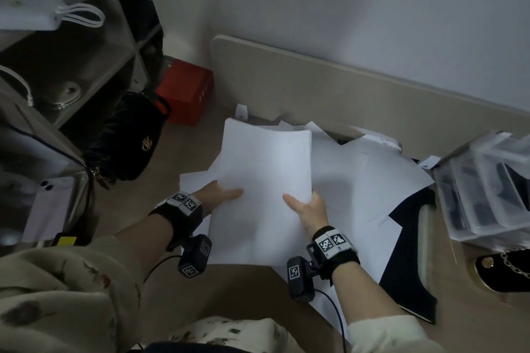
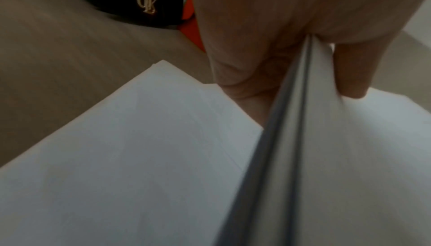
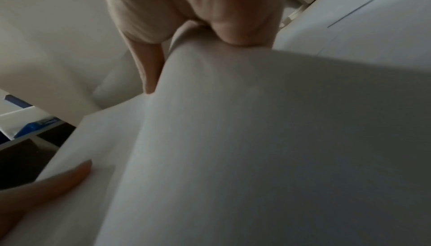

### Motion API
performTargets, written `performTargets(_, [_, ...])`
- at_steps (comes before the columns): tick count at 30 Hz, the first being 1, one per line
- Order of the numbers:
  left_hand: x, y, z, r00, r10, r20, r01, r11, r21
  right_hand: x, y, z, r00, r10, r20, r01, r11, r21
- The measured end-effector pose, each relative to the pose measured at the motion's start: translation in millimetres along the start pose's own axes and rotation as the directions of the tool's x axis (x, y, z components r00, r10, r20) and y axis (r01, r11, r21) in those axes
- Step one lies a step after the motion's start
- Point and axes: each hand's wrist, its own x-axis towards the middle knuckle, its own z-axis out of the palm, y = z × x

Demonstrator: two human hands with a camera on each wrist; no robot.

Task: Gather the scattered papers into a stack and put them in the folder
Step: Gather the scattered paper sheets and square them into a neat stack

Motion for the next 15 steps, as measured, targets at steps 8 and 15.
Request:
performTargets(8, [10.2,-30.3,-21.1,0.974,-0.144,-0.176,0.134,0.989,-0.069,18.6,24.0,-21.4,0.946,0.163,-0.281,-0.232,0.944,-0.234])
performTargets(15, [15.0,-54.0,-37.7,0.948,-0.216,-0.233,0.245,0.964,0.101,22.4,40.8,-28.5,0.895,0.329,-0.303,-0.425,0.836,-0.347])
